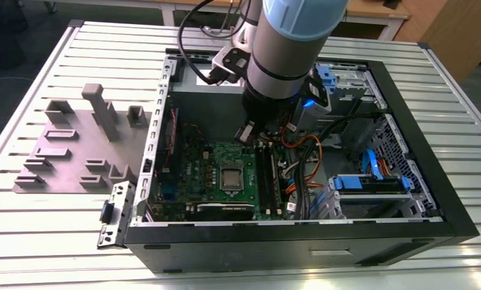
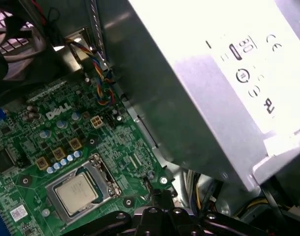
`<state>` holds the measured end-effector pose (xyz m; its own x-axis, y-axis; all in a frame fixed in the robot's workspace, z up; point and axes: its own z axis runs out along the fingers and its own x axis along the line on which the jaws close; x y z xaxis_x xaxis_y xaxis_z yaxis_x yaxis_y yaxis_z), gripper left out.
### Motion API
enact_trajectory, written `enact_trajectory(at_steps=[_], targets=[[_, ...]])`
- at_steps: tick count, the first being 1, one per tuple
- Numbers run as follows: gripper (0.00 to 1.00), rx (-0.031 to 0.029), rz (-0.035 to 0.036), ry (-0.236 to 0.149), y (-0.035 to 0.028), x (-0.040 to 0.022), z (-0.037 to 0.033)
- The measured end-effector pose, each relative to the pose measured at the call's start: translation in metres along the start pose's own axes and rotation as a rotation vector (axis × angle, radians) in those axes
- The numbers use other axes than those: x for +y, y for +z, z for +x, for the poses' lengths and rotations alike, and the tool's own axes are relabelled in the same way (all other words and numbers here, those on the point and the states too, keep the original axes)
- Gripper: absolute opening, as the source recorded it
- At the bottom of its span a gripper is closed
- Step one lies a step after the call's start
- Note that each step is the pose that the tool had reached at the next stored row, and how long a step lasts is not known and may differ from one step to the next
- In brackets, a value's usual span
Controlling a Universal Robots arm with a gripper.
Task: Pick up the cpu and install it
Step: 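Install the first cpu locking lever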
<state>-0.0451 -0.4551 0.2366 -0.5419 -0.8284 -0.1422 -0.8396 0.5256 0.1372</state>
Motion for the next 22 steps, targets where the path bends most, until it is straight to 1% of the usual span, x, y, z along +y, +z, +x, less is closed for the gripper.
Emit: enact_trajectory(at_steps=[3, 8, 12, 22], targets=[[0.10, 0.0000, -0.0003, -0.001, -0.0001, -0.0006, 0.0015], [0.10, 0.0004, -0.0007, -0.004, -0.0014, -0.0032, 0.0076], [0.10, 0.0004, -0.0008, -0.005, -0.0021, -0.0050, 0.0110], [0.10, 0.0005, -0.0008, -0.005, -0.0024, -0.0057, 0.0122]])
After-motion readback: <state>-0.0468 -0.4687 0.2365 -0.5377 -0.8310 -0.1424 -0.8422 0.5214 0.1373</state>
